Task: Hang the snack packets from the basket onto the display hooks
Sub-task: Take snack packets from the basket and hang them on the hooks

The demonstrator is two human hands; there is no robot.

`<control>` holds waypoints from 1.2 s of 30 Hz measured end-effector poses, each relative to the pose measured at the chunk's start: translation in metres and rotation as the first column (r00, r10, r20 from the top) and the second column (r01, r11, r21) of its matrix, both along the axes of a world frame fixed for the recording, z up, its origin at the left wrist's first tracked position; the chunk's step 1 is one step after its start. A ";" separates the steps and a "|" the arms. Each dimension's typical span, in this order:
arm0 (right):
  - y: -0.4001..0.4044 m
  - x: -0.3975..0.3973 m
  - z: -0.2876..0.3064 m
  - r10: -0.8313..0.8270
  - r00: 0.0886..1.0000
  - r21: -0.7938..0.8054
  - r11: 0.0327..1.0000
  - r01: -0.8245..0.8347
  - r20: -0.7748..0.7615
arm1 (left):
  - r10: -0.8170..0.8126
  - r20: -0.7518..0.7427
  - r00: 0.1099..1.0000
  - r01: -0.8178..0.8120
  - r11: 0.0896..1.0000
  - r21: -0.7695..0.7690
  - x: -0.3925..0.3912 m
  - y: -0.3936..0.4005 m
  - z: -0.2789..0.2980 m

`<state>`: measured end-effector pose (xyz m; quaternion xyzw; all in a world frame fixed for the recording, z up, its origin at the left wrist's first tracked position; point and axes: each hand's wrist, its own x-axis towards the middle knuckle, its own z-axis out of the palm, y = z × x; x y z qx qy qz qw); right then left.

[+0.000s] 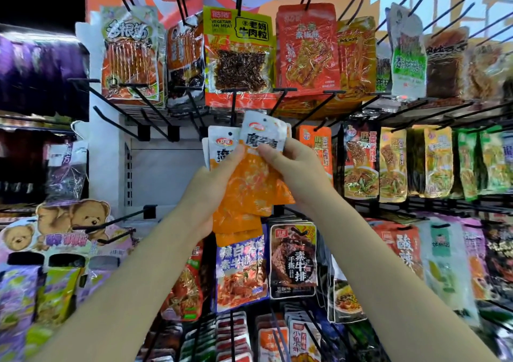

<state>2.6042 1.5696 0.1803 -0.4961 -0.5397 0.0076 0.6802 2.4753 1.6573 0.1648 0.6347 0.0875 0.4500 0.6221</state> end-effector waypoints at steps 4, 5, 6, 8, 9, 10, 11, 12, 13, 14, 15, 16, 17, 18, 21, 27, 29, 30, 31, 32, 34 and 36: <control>-0.008 0.017 0.005 -0.017 0.998 0.082 0.996 0.022 -0.060 | -0.011 0.000 1.000 0.011 1.000 -0.007 -0.006 0.013 -0.002; -0.010 0.019 0.006 -0.033 0.999 0.106 0.994 0.036 -0.027 | -0.016 0.004 1.000 0.016 1.000 0.005 -0.007 0.015 -0.003; -0.012 0.021 0.006 -0.043 0.999 0.127 0.991 0.041 0.011 | -0.018 0.015 1.000 0.018 1.000 0.018 -0.008 0.018 -0.004; -0.015 0.023 0.006 -0.049 0.996 0.159 0.987 0.037 0.072 | -0.017 0.042 0.999 0.015 0.999 0.045 -0.008 0.019 -0.005; -0.014 0.024 0.008 -0.052 0.995 0.169 0.985 0.037 0.088 | -0.019 0.055 0.998 0.016 0.998 0.062 -0.007 0.019 -0.006; -0.012 0.025 0.009 -0.062 0.993 0.178 0.983 0.044 0.101 | -0.022 0.069 0.997 0.017 0.997 0.077 -0.007 0.019 -0.006; -0.009 0.027 0.010 -0.085 0.989 0.185 0.981 0.062 0.117 | -0.026 0.085 0.996 0.019 0.996 0.088 -0.006 0.019 -0.005; -0.007 0.029 0.012 -0.121 0.983 0.189 0.978 0.093 0.141 | -0.029 0.105 0.994 0.019 0.995 0.094 -0.006 0.019 -0.005; -0.005 0.030 0.012 -0.160 0.974 0.195 0.973 0.127 0.163 | -0.033 0.127 0.991 0.021 0.996 0.091 -0.006 0.019 -0.004; -0.003 0.032 0.012 -0.184 0.968 0.201 0.968 0.149 0.171 | -0.033 0.149 0.988 0.020 0.996 0.085 -0.007 0.019 -0.003; -0.001 0.034 0.011 -0.197 0.965 0.199 0.967 0.162 0.171 | -0.031 0.164 0.986 0.018 0.996 0.082 -0.007 0.019 -0.002; 0.000 0.034 0.011 -0.208 0.963 0.193 0.966 0.174 0.171 | -0.023 0.174 0.984 0.009 0.997 0.082 -0.008 0.020 -0.001; 0.000 0.034 0.011 -0.220 0.960 0.189 0.964 0.187 0.171 | -0.012 0.177 0.984 -0.002 0.997 0.082 -0.009 0.021 0.000; 0.000 0.034 0.012 -0.234 0.957 0.189 0.961 0.201 0.170 | 0.000 0.175 0.984 -0.014 0.997 0.079 -0.009 0.021 0.000; 0.000 0.034 0.014 -0.286 0.936 0.180 0.951 0.252 0.203 | 0.025 0.159 0.987 -0.035 0.998 0.058 -0.009 0.019 0.000; -0.001 0.028 0.011 -0.589 0.768 0.228 0.807 0.545 0.250 | 0.002 0.148 0.989 -0.010 0.999 0.053 -0.007 0.015 -0.001; -0.007 0.020 0.012 -0.518 0.828 0.267 0.847 0.460 0.214 | -0.012 0.139 0.990 0.002 0.997 0.077 -0.007 0.013 0.000; -0.009 0.015 0.012 -0.403 0.893 0.226 0.906 0.358 0.202 | -0.024 0.129 0.991 0.011 0.995 0.100 -0.005 0.011 0.000; -0.010 0.008 0.011 -0.279 0.941 0.152 0.956 0.253 0.190 | -0.039 0.119 0.992 0.024 0.992 0.125 -0.003 0.007 0.001; -0.010 0.002 0.010 -0.188 0.967 0.073 0.981 0.177 0.175 | -0.054 0.106 0.993 0.038 0.989 0.144 -0.001 0.003 0.001; -0.007 -0.001 0.007 -0.077 0.990 0.006 0.997 0.077 0.117 | -0.054 0.071 0.996 0.040 0.984 0.176 0.002 -0.003 0.002; -0.007 0.004 0.007 -0.027 0.999 0.051 0.998 0.026 0.034 | -0.008 0.052 0.999 -0.002 0.981 0.192 0.004 -0.005 0.004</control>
